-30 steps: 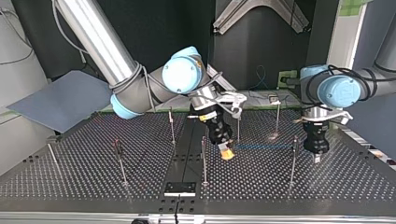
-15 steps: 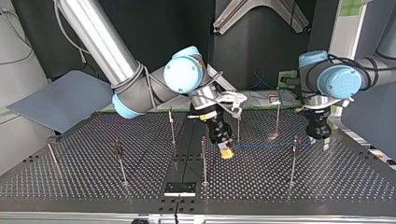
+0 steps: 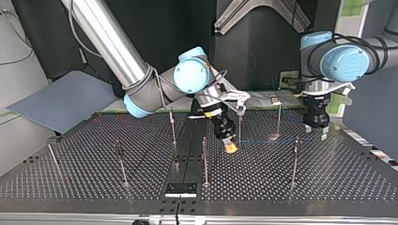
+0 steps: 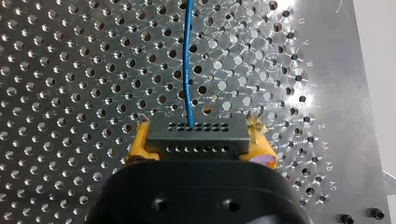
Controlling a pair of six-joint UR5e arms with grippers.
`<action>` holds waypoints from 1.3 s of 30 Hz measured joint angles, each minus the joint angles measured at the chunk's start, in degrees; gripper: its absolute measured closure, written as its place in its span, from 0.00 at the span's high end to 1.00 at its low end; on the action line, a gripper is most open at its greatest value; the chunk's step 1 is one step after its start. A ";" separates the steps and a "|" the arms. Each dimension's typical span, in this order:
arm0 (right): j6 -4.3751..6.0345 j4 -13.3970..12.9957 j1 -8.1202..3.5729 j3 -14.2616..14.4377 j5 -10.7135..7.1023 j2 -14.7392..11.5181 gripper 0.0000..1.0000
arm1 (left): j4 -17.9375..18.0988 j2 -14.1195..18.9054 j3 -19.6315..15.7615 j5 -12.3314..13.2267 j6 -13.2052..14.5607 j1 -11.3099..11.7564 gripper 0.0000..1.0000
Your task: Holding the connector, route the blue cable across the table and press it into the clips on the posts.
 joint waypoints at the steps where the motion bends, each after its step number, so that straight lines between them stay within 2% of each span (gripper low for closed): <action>1: 0.01 0.01 0.00 0.00 0.03 0.01 0.00 | -0.35 0.37 -0.23 0.02 0.13 -0.10 1.00; 9: 0.03 0.07 -0.46 0.00 0.31 0.09 0.00 | -3.30 4.06 -1.09 0.18 1.37 -1.43 1.00; 22: 0.04 0.07 -0.65 0.01 0.73 0.24 0.00 | -6.01 11.00 -1.16 -0.27 6.75 -4.60 1.00; 26: 0.03 0.07 -0.67 0.01 0.83 0.26 0.00 | -6.48 13.13 -1.15 0.28 8.88 -5.87 1.00; 30: 0.04 0.07 -0.69 0.01 0.90 0.27 0.00 | -6.59 13.12 -1.11 1.50 10.95 -7.00 1.00; 39: 0.03 0.07 -0.88 0.00 0.91 0.28 0.00 | -7.35 8.97 0.37 2.10 15.84 -9.28 1.00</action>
